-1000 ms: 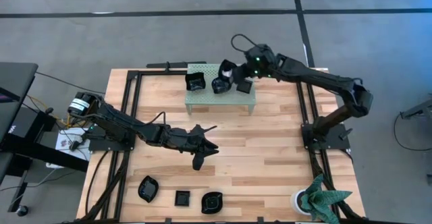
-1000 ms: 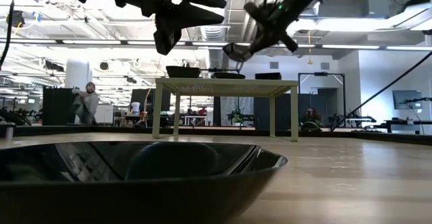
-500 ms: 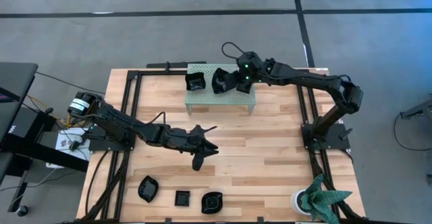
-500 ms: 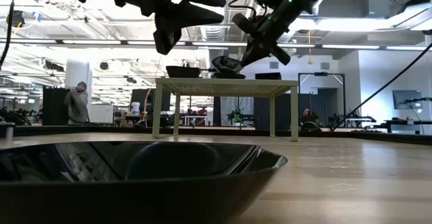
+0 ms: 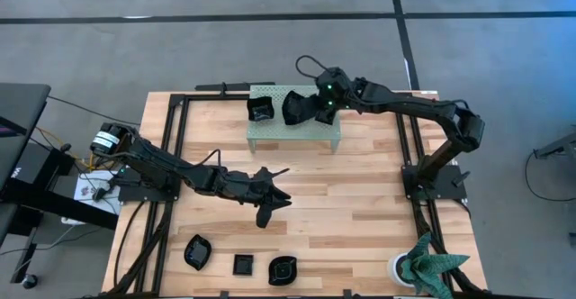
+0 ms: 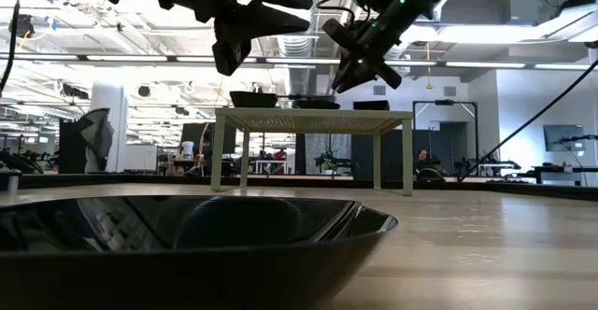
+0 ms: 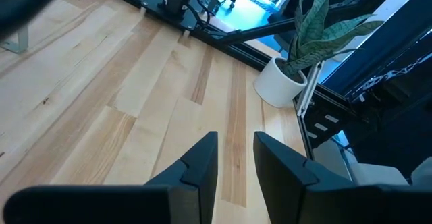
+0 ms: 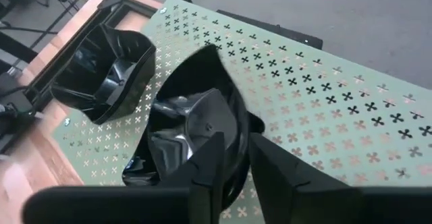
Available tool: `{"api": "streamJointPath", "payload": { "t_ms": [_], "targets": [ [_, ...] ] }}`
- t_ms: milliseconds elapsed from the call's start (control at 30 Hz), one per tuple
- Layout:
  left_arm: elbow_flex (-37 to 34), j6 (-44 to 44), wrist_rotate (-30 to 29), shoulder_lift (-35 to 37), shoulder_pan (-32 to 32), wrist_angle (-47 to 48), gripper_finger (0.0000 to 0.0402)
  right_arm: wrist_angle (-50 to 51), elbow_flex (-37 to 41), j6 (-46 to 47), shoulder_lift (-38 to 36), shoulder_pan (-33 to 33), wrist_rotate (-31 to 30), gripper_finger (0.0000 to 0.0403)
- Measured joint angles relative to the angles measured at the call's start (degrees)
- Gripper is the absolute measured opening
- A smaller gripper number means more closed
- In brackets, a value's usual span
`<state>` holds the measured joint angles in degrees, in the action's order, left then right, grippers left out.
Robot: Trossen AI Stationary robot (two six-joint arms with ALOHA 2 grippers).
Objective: Pick & Place Mini shaped plates
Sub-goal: Stack the leaf-shaped plate on the leaf-shaped plate on the shelf
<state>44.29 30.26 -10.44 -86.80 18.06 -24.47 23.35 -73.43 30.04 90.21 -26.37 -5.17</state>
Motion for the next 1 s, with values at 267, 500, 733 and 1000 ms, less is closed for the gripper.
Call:
{"api": "streamJointPath", "payload": {
  "t_ms": [267, 500, 733, 1000],
  "targets": [
    [0.0, 0.0, 0.05, 0.0, 0.31, 0.0, 0.0097, 6.03, -4.32, -18.12, -0.37, -0.04, -1.3, 0.0074],
    [0.0, 0.2, 0.09, 0.0, 0.29, -0.01, 0.0097, 12.48, -7.93, -21.62, -0.08, -0.5, -13.2, 0.0042],
    [0.0, 0.2, -0.01, 0.0, 0.28, -0.02, 0.0097, 10.24, -7.97, -22.66, 3.01, -1.68, -11.79, 0.0008],
    [0.0, 0.2, 0.0, 0.0, 0.33, -0.06, 0.0097, 5.62, -7.93, -30.45, 4.66, -2.27, -3.84, 0.0007]
  ]
}}
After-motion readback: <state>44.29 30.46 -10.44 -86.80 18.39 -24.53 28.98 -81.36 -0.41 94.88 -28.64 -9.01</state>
